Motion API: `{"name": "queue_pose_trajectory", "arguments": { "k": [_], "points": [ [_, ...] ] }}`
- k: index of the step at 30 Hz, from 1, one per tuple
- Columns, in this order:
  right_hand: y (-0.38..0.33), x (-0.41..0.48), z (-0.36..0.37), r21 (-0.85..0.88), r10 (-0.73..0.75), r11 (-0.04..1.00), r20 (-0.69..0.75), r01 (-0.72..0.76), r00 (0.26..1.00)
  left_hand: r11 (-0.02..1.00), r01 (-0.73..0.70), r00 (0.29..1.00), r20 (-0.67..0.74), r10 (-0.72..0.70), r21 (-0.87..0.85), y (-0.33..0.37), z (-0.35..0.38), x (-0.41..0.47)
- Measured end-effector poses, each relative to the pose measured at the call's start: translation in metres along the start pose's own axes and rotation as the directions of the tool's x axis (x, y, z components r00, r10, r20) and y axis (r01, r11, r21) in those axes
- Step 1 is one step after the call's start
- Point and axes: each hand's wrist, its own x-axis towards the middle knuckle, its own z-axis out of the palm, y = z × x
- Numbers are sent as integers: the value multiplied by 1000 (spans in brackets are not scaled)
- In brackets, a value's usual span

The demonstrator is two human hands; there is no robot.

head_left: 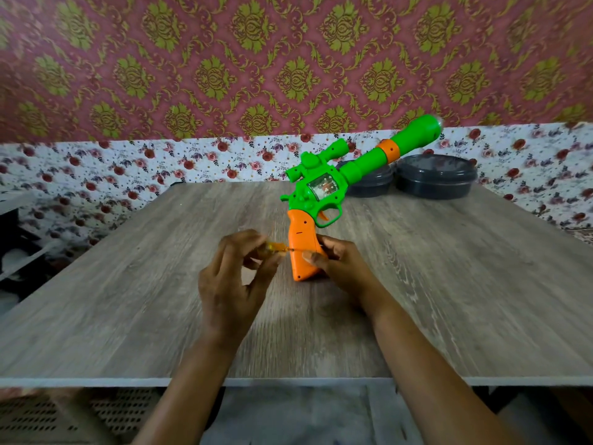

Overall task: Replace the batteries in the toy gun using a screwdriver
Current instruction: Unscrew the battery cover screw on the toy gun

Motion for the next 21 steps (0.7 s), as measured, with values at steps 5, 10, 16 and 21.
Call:
{"name": "queue_pose_trajectory", "arguments": {
  "k": [5,10,16,21],
  "points": [
    [-1,-1,0,3,-6,1000,9,6,1000,990,99,995,-5,-101,-104,4,-2,-1],
    [-1,0,1,1,11,1000,-3,-11,1000,996,72,997,36,-71,-45,2,-1,1],
    [-2,-2,1,14,34,999,-8,-34,999,998,24,993,113,-18,-51,6,-2,0],
    [-5,-2,0,-3,21,1000,2,-21,1000,999,32,994,101,-35,30,2,-1,-1]
  ]
}}
